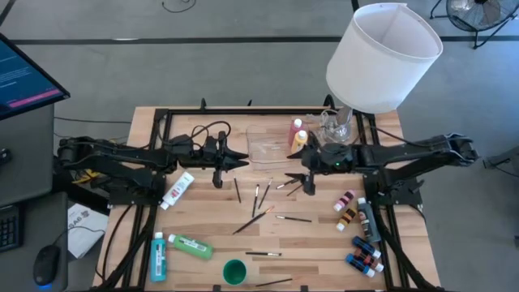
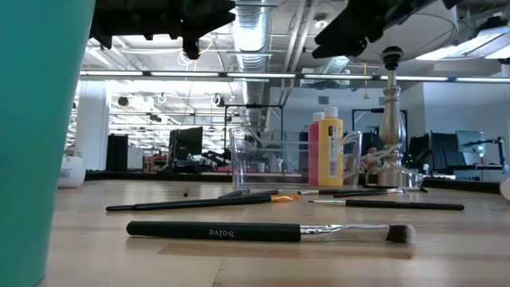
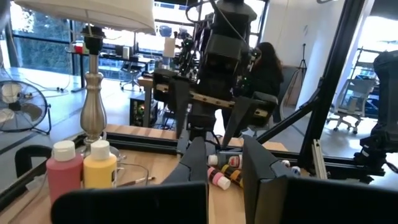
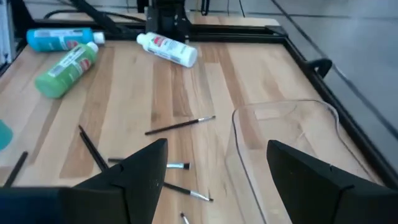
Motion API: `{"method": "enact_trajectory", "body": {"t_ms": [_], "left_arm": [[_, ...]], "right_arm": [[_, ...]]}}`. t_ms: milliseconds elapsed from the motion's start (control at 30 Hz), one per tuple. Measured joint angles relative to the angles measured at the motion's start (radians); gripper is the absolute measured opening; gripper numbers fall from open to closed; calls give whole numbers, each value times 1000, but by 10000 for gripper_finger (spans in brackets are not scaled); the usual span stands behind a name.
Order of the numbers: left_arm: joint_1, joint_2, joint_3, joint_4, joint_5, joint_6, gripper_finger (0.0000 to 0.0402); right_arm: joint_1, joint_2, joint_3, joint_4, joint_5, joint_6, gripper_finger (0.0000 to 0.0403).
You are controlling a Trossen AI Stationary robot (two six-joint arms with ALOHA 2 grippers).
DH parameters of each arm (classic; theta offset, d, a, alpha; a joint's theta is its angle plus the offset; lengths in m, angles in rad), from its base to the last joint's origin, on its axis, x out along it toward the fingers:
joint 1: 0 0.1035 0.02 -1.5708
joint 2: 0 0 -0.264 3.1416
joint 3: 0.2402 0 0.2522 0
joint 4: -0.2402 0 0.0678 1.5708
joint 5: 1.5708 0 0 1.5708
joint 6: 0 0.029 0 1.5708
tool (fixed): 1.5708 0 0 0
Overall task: Pick & Place Paint Supplies
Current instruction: Put the small yellow paint bottle into the transparent bin
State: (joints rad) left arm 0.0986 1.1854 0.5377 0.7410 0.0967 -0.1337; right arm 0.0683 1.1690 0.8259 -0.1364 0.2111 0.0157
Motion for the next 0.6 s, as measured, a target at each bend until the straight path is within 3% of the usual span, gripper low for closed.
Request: {"method": "enact_trajectory", "body": {"t_ms": [267,600], "left_arm": [[0,3,0,-1,0,-6,2],[-2,3,-2,-10,1,-8,2]], "right_arm": [[-38,97,71,-163,0,80,268],[-36,128,123,-713,-64,293,268]]}}
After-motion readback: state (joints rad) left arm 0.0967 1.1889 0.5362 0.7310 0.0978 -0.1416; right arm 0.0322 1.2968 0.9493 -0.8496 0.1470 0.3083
